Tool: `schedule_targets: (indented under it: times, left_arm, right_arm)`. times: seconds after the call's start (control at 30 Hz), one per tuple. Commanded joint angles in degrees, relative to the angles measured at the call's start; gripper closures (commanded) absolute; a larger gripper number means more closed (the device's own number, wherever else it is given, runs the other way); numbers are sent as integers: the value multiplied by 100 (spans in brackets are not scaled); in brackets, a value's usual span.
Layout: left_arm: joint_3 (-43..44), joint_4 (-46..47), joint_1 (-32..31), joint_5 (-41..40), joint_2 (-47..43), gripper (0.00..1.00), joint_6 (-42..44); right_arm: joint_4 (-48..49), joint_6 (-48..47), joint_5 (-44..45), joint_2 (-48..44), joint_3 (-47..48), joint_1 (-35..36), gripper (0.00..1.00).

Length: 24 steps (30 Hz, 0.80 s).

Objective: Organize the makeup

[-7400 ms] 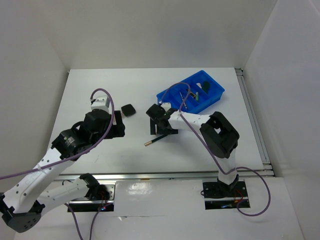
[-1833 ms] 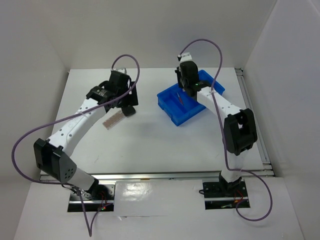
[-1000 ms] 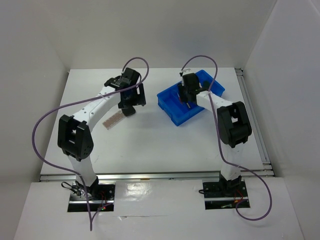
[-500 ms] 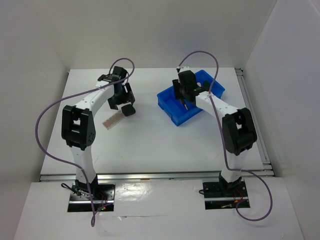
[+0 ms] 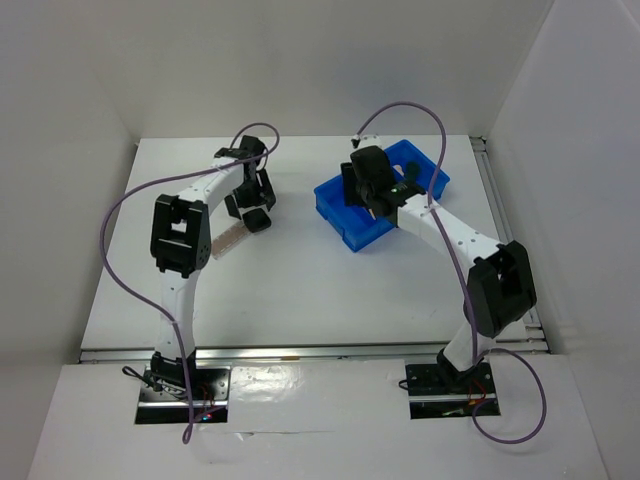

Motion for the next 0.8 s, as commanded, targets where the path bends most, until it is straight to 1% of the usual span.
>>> schedule_targets:
  times: [0.0, 0.07, 0.2, 0.33, 0.43, 0.47, 0.53, 0.63, 0.77]
  left_arm:
    - [-12, 205, -107, 297, -20, 10, 292]
    - [-66, 347, -195, 298, -20, 12, 414]
    - [-119, 408, -607, 158, 41, 12, 643]
    - [-233, 470, -845, 17, 41, 6, 758]
    - [-233, 391, -906, -159, 94, 0, 706]
    - [-285, 391, -907, -159, 94, 0, 706]
    - [-338, 391, -907, -159, 94, 0, 636]
    - [-338, 391, -907, -106, 94, 0, 487]
    - [-566, 487, -907, 87, 42, 0, 302]
  right_arm:
    - [-188, 156, 199, -410, -130, 52, 40]
    - [-188, 156, 199, -410, -131, 52, 40]
    - [-249, 156, 252, -410, -131, 52, 40]
    - [-249, 156, 252, -410, -131, 52, 39]
    - [-249, 156, 252, -410, -184, 52, 39]
    - [-249, 156, 252, -410, -184, 52, 35]
    - [-249, 156, 252, -410, -184, 52, 34]
    - [-249, 156, 252, -410, -236, 52, 34]
    - [-249, 156, 252, -410, -289, 52, 34]
